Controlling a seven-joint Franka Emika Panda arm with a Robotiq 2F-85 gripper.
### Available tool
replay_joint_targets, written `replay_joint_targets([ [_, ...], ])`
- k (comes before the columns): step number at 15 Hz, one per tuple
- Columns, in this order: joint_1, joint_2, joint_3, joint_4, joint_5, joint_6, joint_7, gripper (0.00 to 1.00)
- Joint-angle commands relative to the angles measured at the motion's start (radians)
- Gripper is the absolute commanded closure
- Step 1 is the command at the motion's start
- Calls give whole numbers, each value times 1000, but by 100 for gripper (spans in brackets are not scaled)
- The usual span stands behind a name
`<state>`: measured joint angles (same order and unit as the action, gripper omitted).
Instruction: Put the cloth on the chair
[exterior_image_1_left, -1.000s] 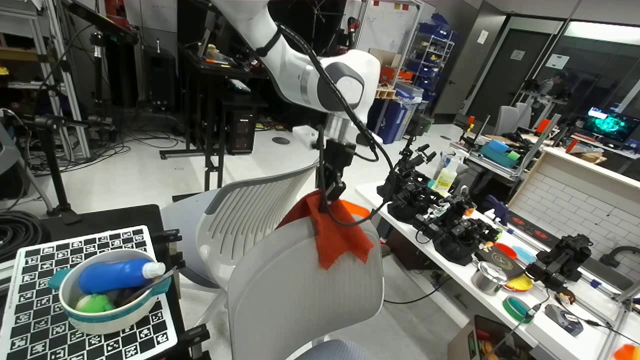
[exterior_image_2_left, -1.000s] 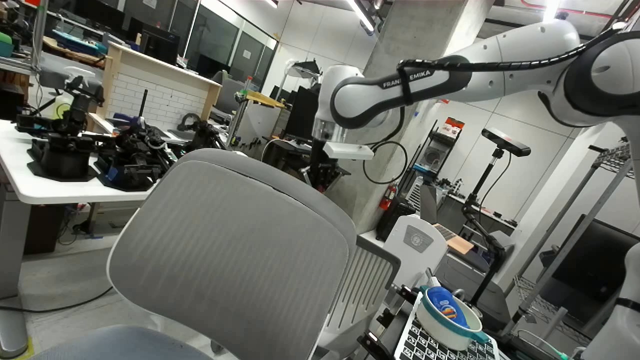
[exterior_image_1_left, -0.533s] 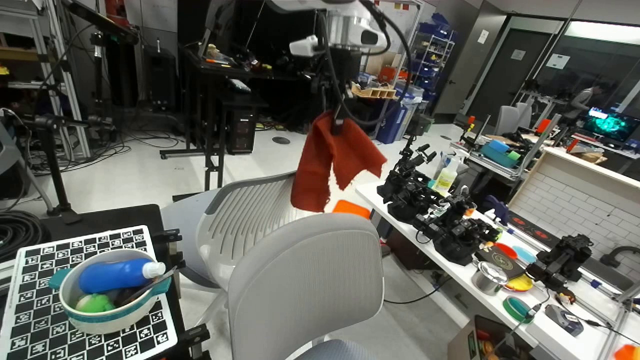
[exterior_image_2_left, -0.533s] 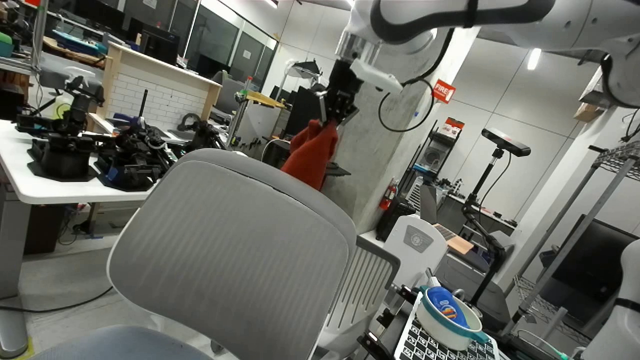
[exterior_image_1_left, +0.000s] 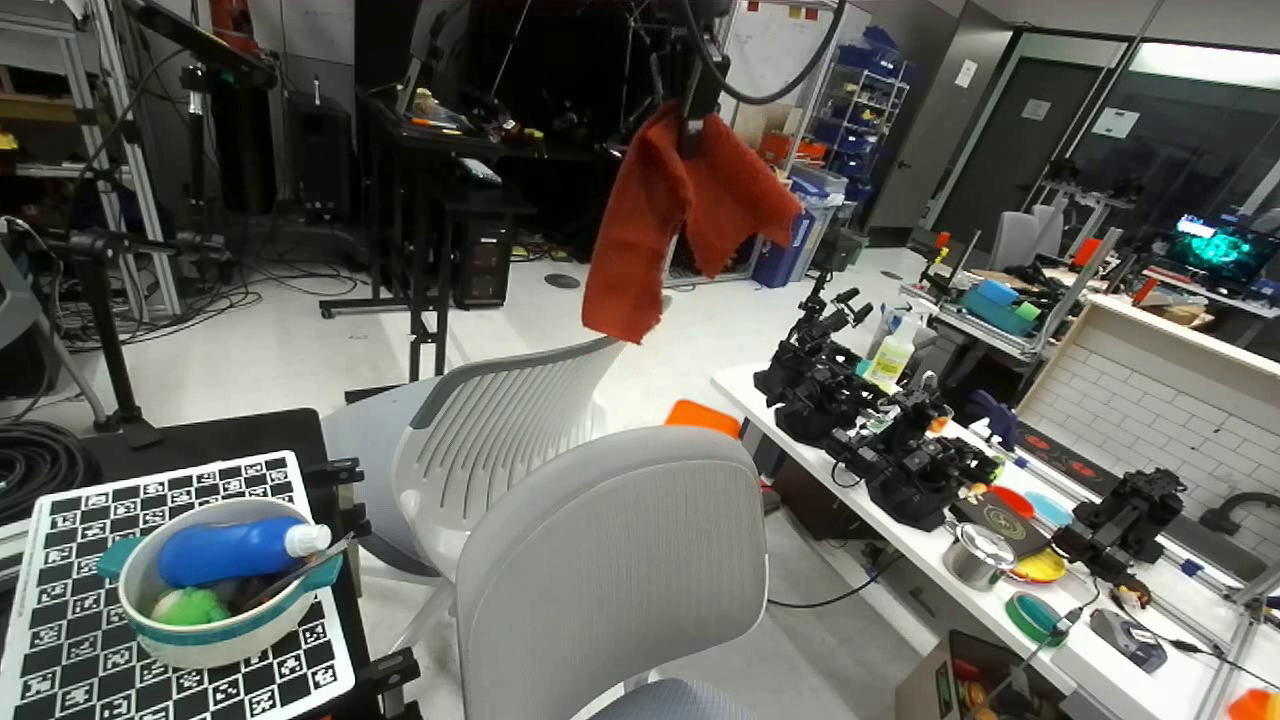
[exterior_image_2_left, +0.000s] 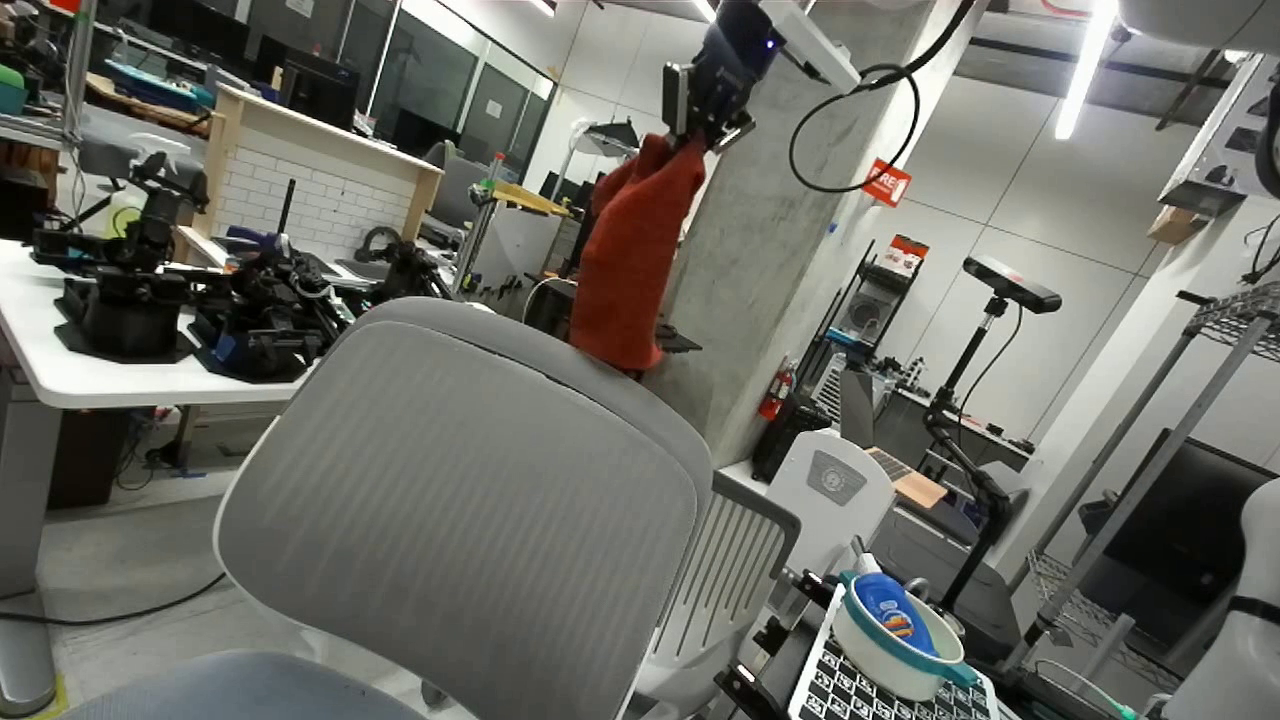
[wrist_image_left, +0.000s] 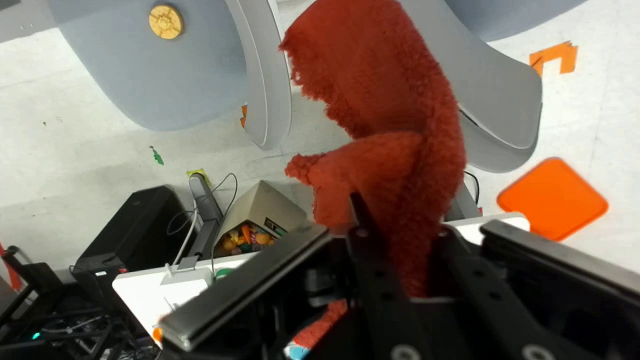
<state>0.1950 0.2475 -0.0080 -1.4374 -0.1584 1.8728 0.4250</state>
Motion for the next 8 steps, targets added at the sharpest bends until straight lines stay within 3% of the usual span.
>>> replay_joint_targets([
  [1, -3, 22, 28, 135, -2, -64, 7, 96],
  [5, 5, 58, 47, 216, -3, -76, 12, 96],
  [8, 8, 87, 39, 183, 4, -52, 13, 96],
])
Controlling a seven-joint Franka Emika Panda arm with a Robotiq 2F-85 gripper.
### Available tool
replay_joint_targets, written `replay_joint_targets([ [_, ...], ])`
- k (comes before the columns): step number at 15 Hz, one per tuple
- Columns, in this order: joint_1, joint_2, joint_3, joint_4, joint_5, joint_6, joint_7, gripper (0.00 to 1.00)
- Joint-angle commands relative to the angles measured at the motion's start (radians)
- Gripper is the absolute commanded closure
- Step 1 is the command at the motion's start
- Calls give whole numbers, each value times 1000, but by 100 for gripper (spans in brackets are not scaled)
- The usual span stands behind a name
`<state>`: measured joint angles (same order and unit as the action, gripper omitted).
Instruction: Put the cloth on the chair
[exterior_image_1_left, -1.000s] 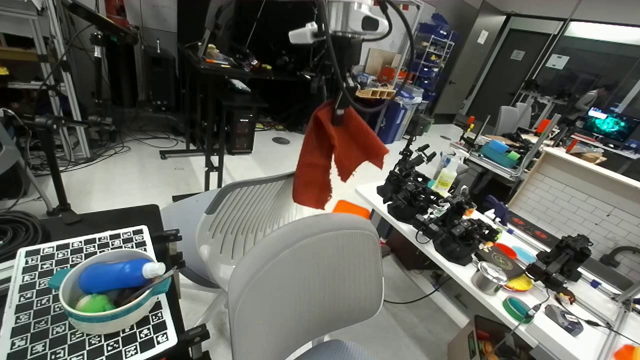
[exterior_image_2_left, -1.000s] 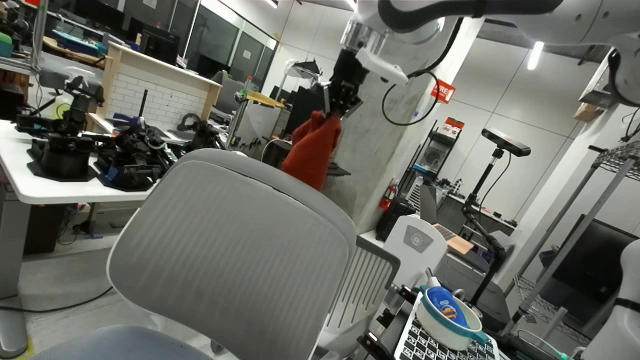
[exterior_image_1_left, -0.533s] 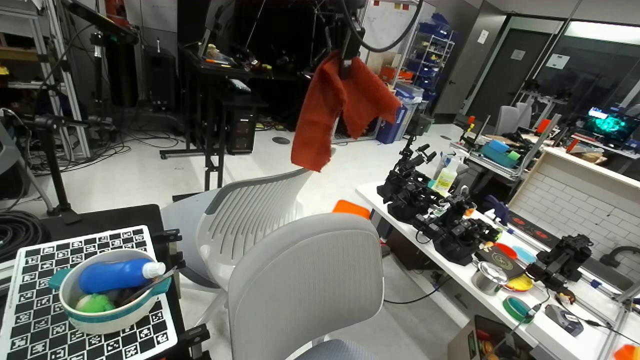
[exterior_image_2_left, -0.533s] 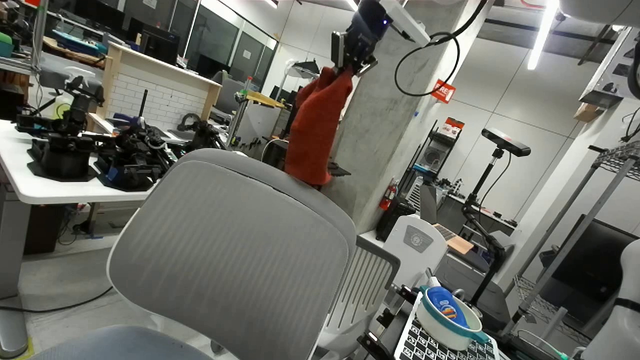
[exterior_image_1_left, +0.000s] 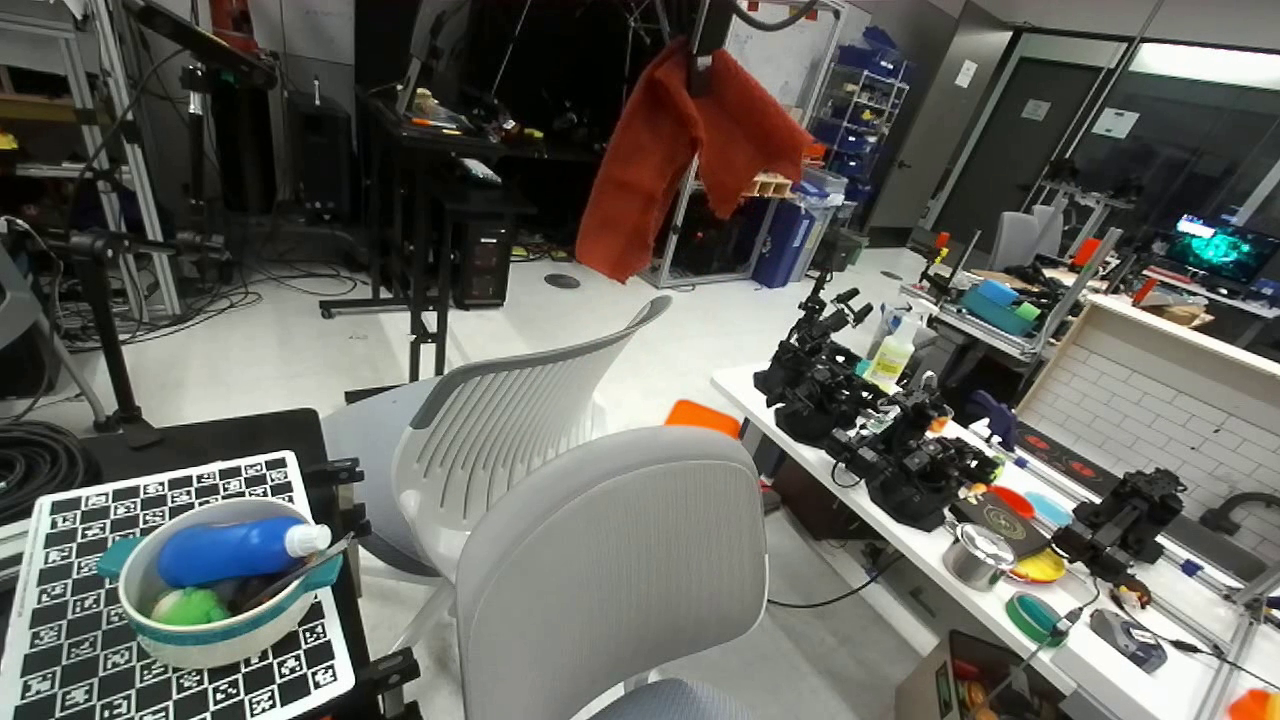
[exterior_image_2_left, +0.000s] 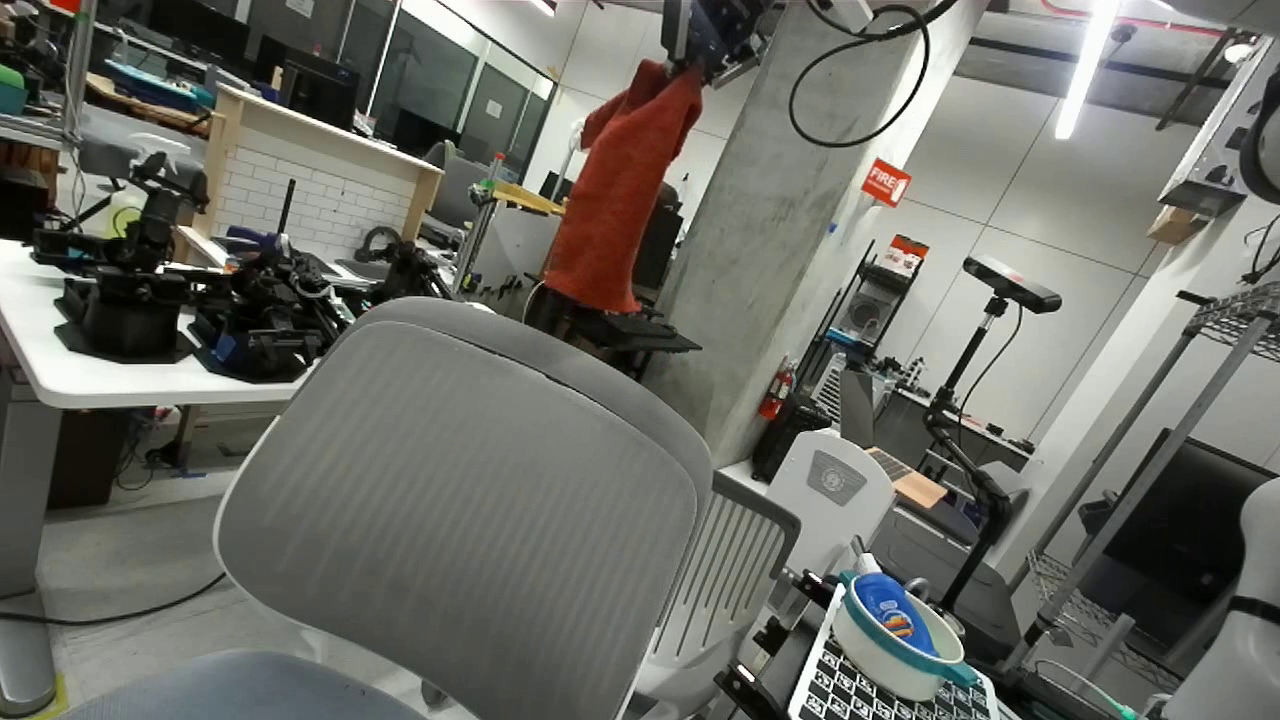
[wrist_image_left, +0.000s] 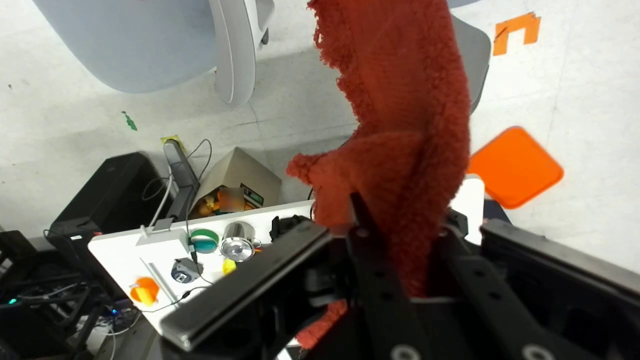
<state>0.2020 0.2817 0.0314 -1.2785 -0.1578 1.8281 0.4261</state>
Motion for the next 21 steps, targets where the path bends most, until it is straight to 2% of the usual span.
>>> replay_joint_targets([
  [1, -3, 69, -3, 10, 5, 1, 10, 96],
  [7, -7, 169, -11, 14, 12, -5, 28, 96],
  [15, -5, 202, -18, -24, 11, 11, 41, 96],
  [16, -5, 205, -19, -29, 10, 10, 43, 85],
  [17, -5, 206, -21, -36, 11, 13, 44, 60],
  [18, -5, 207, -21, -41, 12, 10, 46, 59],
  [21, -2, 206, -22, -45, 10, 3, 48, 40],
])
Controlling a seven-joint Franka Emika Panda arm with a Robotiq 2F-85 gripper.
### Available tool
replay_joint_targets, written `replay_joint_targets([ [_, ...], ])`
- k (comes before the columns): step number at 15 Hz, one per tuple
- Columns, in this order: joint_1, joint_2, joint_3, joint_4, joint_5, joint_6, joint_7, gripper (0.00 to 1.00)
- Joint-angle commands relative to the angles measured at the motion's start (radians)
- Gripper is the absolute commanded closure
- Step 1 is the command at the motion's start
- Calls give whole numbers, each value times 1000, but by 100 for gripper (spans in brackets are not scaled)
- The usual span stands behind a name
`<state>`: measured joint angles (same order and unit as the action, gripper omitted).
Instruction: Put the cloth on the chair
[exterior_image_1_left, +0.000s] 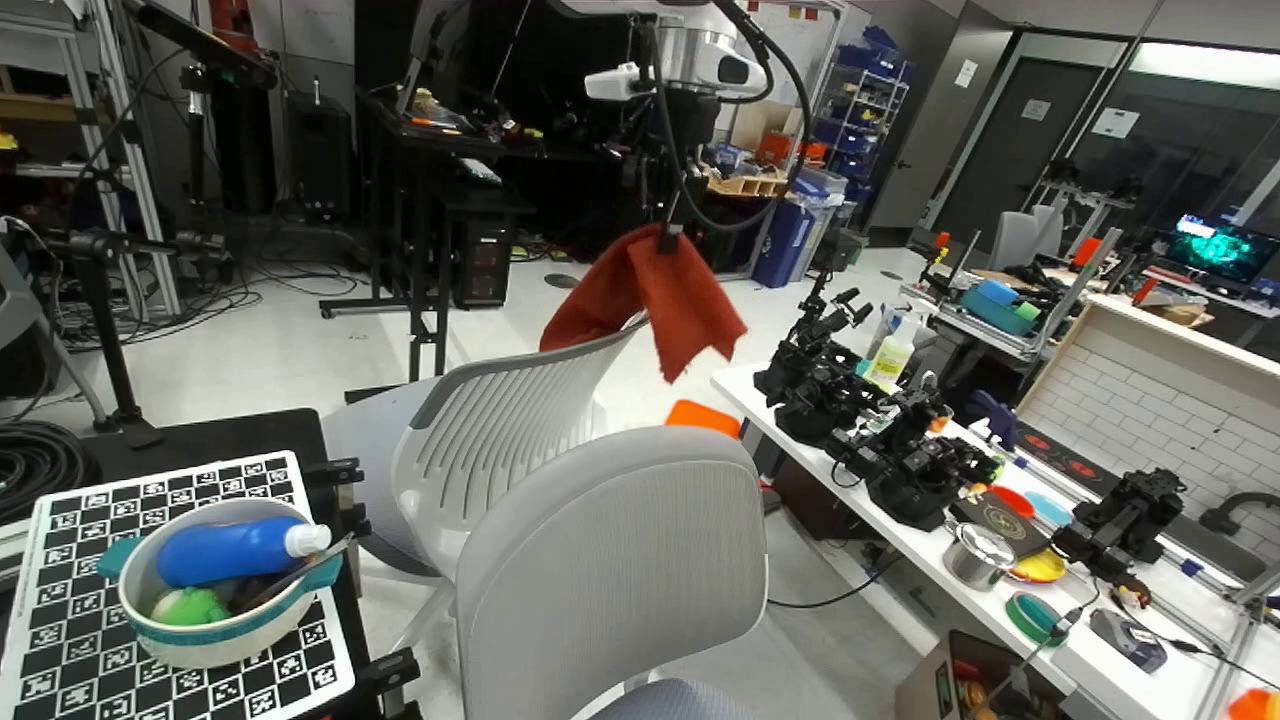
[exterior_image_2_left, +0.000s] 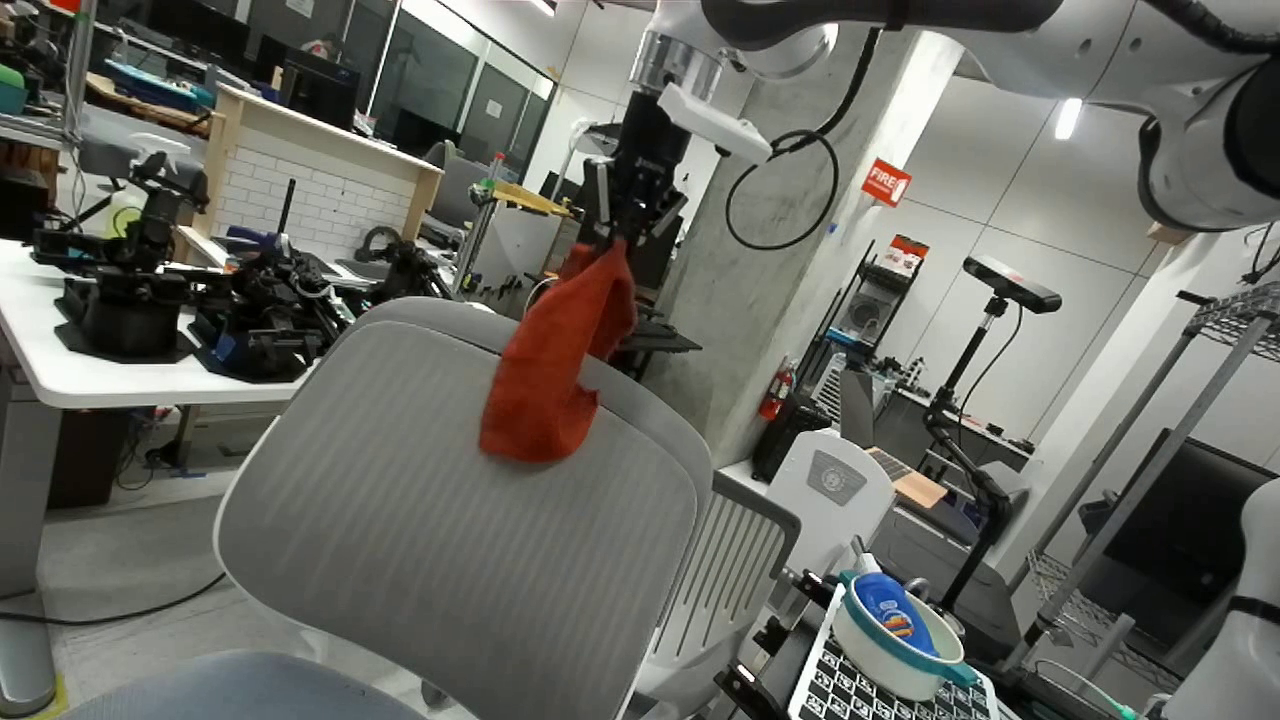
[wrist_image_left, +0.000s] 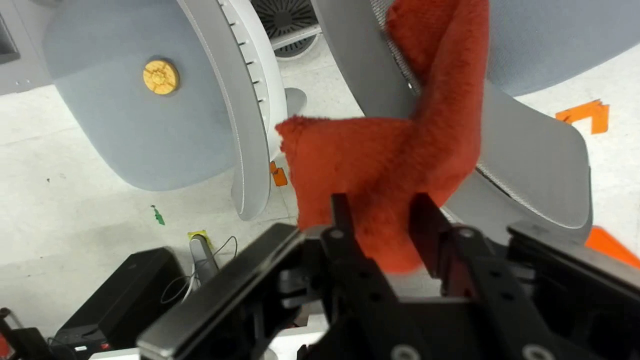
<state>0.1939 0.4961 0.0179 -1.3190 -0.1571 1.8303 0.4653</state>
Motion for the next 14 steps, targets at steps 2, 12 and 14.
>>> replay_joint_targets([
  [2, 10, -13, -7, -4, 7, -1, 9, 26],
  [12, 27, -38, 0, -12, 8, -17, 8, 0],
  [14, 29, -37, 3, -14, 14, -22, 8, 0],
])
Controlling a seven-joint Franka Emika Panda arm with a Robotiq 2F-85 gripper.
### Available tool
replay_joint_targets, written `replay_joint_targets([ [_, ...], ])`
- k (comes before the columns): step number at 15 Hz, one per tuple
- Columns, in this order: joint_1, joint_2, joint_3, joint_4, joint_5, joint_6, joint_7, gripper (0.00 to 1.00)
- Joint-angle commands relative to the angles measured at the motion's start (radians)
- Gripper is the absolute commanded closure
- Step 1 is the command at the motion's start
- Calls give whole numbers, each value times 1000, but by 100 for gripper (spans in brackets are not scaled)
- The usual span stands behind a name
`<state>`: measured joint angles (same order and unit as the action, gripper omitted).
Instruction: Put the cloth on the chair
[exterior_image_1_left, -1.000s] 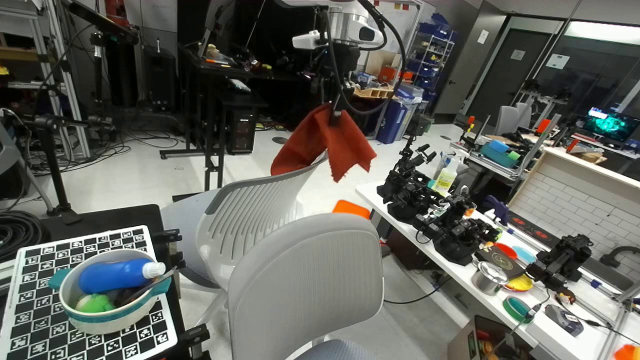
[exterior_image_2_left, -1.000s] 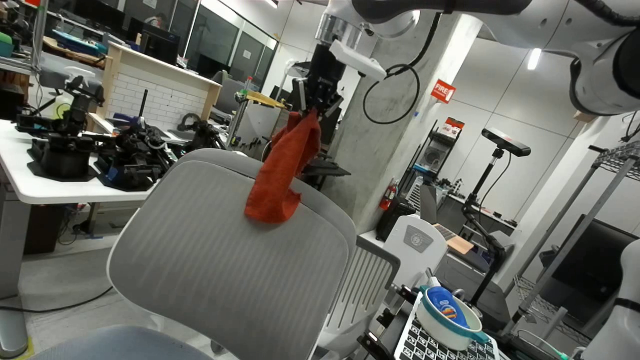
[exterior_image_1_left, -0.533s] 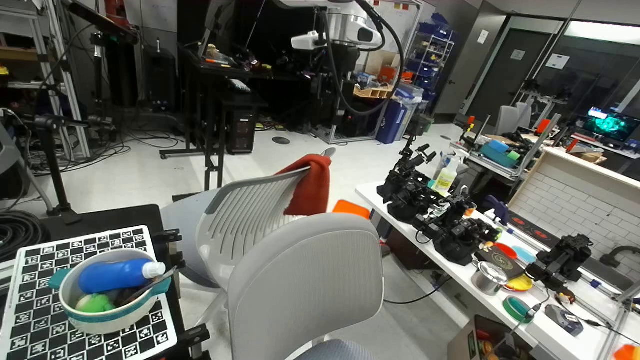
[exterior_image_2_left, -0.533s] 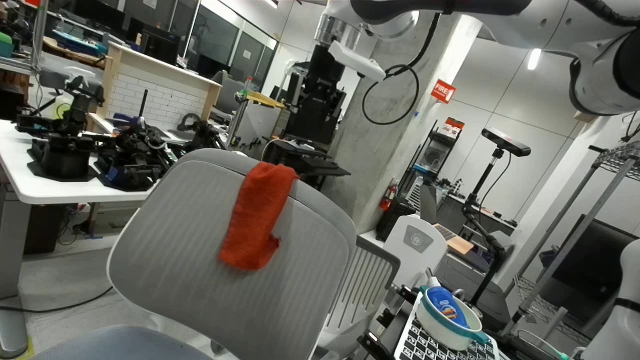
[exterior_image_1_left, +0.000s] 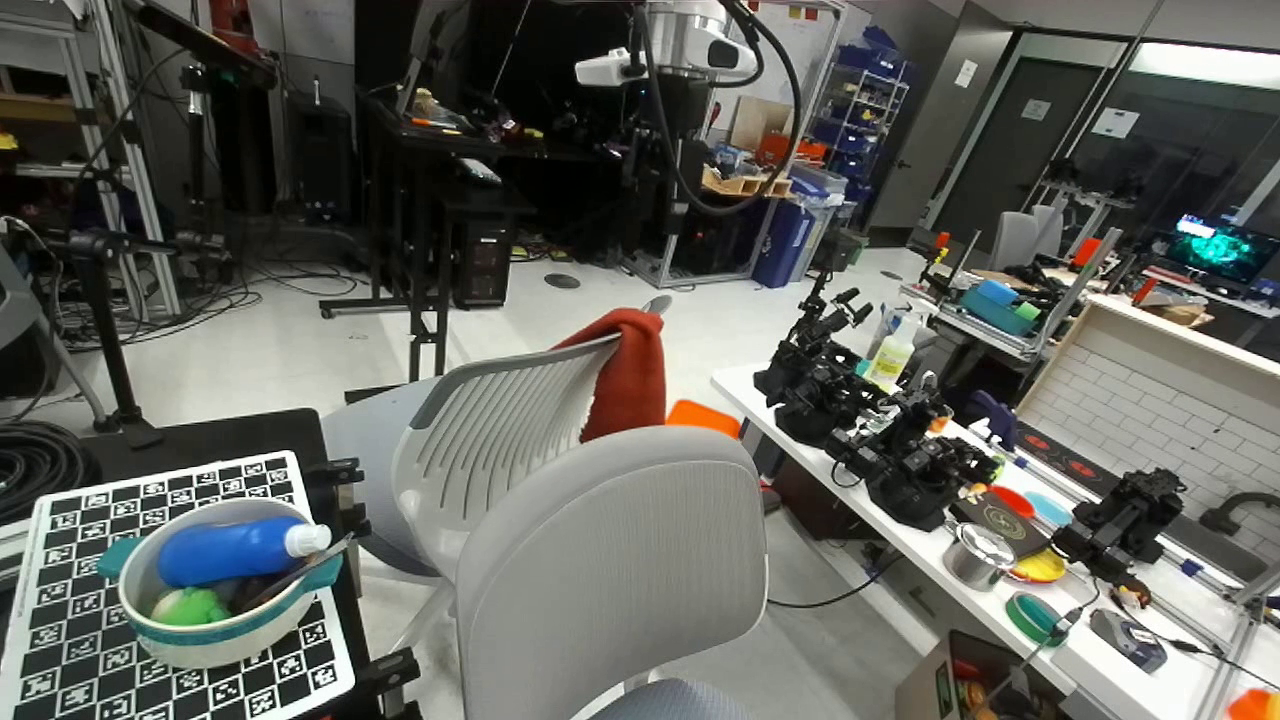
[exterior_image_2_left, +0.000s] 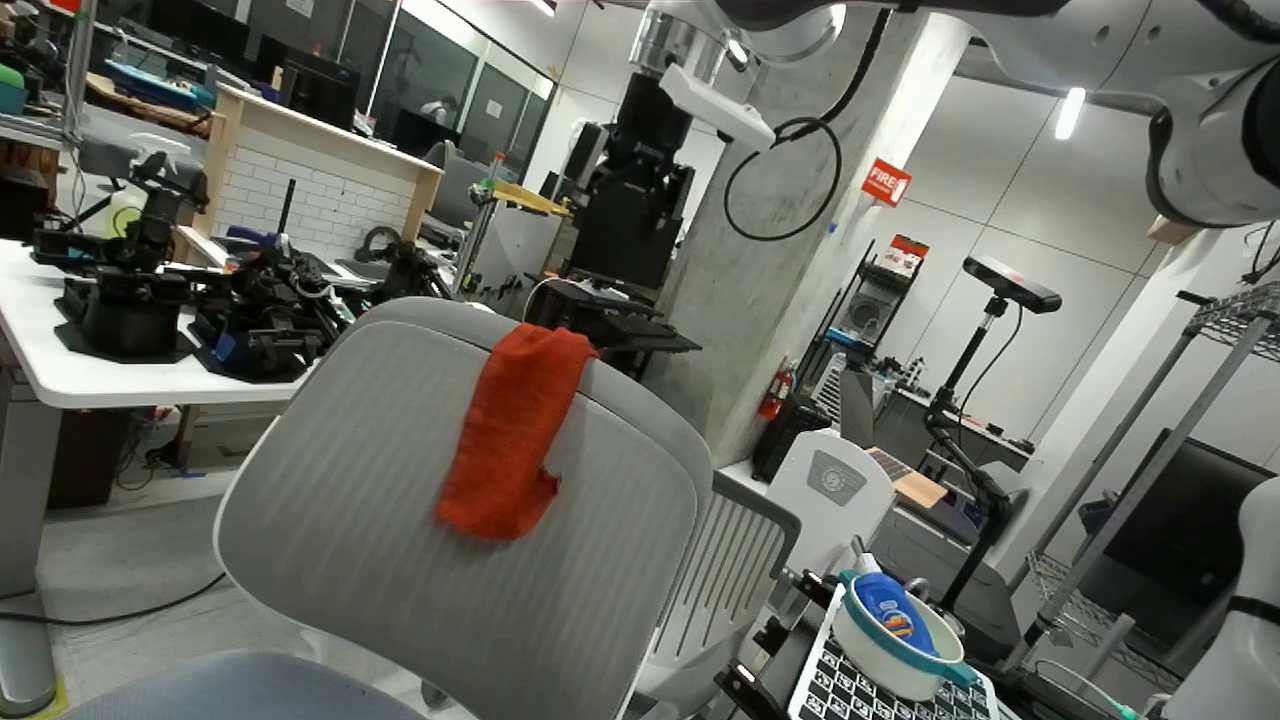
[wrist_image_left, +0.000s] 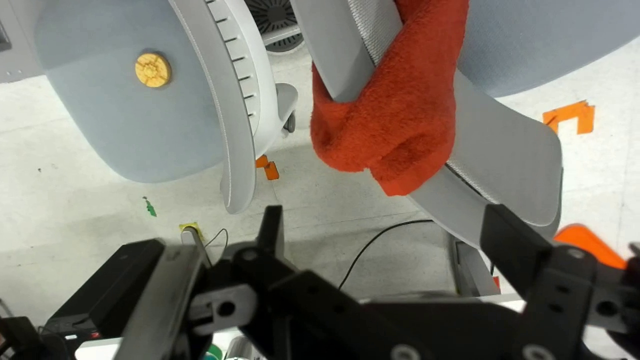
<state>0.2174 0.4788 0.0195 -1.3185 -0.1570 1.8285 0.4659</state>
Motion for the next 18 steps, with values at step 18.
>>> replay_joint_targets([
  [18, 47, 117, -27, -119, -4, 111, 184, 0],
])
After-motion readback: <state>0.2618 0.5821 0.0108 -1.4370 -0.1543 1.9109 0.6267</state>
